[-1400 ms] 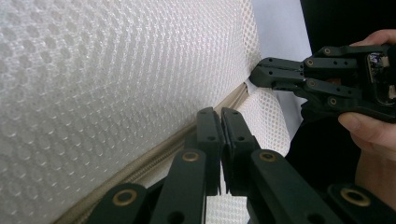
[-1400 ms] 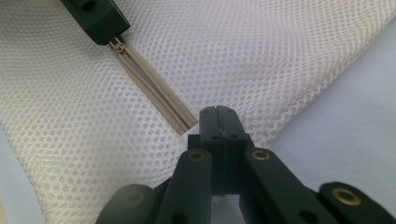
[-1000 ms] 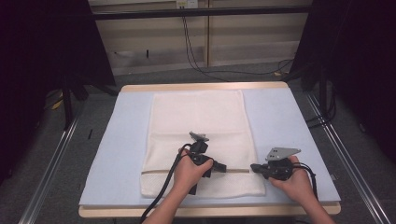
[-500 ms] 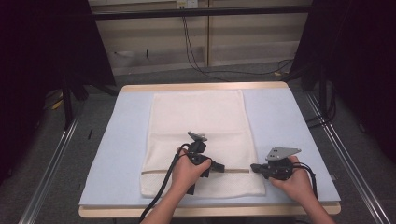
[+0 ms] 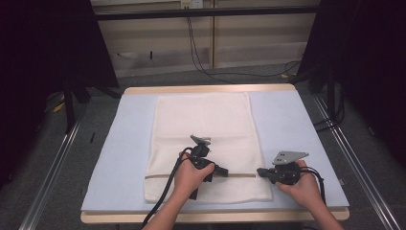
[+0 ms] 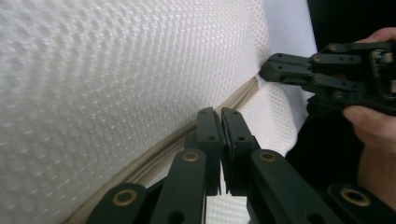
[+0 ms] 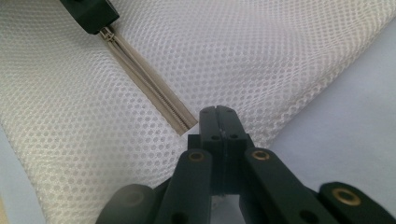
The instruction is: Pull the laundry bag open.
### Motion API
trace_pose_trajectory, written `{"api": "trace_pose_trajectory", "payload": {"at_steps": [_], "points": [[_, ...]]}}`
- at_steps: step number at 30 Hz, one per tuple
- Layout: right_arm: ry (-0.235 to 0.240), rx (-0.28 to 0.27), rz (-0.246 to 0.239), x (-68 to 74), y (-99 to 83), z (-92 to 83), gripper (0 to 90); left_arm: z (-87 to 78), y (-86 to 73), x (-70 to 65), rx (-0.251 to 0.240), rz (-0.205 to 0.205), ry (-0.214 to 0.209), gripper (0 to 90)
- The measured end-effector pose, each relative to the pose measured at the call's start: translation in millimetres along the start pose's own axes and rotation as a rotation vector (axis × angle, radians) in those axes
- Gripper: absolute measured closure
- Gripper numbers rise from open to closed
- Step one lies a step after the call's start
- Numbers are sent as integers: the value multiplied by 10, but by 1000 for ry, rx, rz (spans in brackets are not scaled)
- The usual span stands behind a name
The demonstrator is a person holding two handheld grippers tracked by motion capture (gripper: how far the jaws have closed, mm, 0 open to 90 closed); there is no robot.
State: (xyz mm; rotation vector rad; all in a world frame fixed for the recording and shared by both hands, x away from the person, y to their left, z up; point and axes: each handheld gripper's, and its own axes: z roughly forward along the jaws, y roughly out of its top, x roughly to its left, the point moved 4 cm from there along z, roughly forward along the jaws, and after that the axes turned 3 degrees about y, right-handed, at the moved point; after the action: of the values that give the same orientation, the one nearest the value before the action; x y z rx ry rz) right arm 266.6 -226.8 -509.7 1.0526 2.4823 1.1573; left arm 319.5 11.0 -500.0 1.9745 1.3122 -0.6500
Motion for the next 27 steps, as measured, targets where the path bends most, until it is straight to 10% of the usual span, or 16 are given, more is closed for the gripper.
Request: {"api": "trace_pose_trajectory", "payload": {"at_steps": [27], "points": [[2,3,6,2,2,0,900,-111,-22,83,-6,-10,-7,874]]}}
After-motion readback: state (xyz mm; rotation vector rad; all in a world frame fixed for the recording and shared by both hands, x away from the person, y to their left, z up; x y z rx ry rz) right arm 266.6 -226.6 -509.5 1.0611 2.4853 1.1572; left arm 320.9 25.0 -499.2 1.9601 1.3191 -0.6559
